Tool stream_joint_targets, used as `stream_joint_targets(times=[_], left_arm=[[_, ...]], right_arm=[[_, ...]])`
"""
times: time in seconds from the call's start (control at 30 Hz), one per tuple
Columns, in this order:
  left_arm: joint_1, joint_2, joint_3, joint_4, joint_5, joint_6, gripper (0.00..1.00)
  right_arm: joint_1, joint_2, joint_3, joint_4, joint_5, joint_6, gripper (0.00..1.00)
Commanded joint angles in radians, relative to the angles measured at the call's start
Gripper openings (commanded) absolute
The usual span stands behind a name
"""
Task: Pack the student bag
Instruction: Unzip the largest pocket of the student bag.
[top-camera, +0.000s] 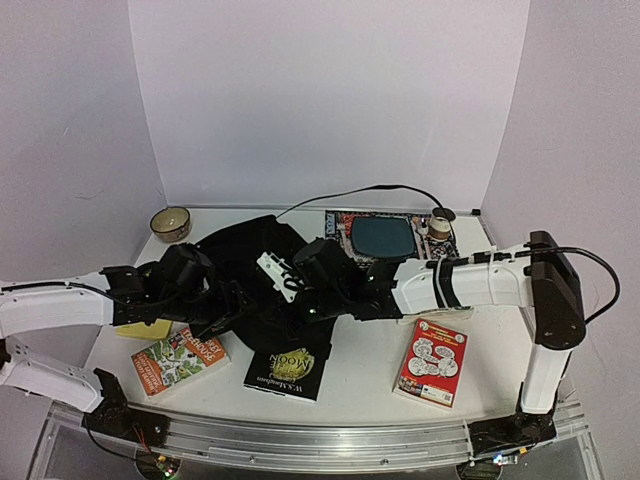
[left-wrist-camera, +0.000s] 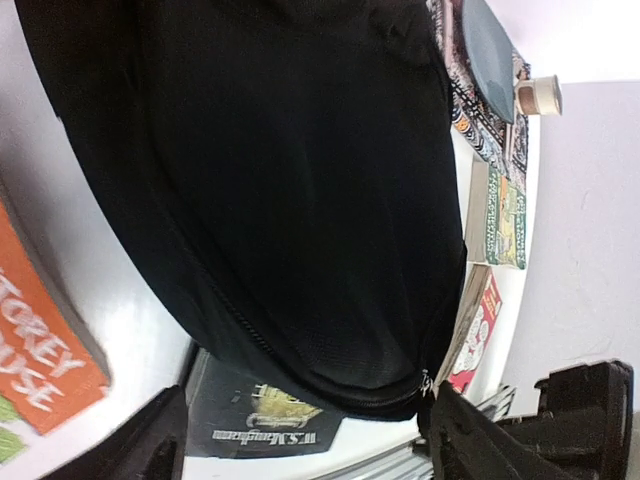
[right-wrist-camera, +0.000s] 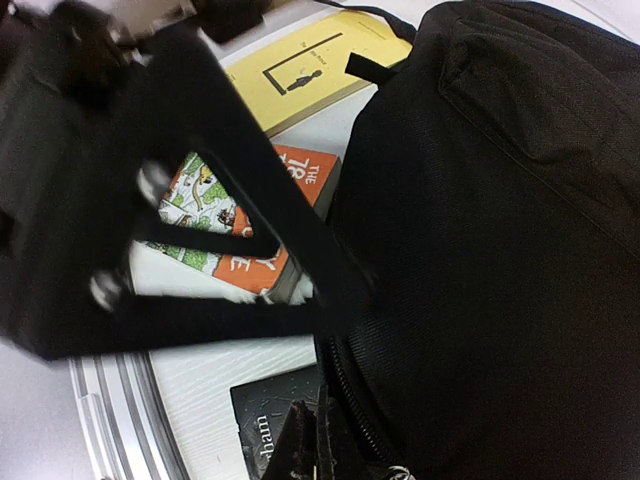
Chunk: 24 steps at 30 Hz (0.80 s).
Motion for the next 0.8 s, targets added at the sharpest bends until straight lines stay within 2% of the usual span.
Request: stream_joint_targets(times=[0.0,0.27,0.37,0.4,0.53,0.77], left_arm=[[-0.031,0.086,-0.005,0.158,-0.030,-0.075,0.73],[-0.041,0.148,-0.002,0.271,-0.058,-0.095,0.37],[-0.042,0.159,0.003,0.273,-0.043,-0.081,0.09],[-0.042,0.155,-0.001,0.272,-0.038,-0.072,0.02],[-0.042,0.097,-0.015,0.236,-0.029,-0.034,0.00],[-0.038,-0.026,0.020,0.057,0.009,0.061,0.00]], right_arm=[[0.005,-0.005,0.026,0.022,0.010,-0.013,0.00],[0.006,-0.040,-0.018,0.017,0.050,-0.027,0.00],[0.005,-0.058,-0.036,0.004,0.098,-0.049,0.00],[0.004,-0.068,-0.045,-0.007,0.127,-0.059,0.00],[-0.037,-0.120,-0.102,-0.048,0.223,-0.089,0.00],[-0.229,-0.268,-0.261,-0.073,0.255,-0.090,0.00]])
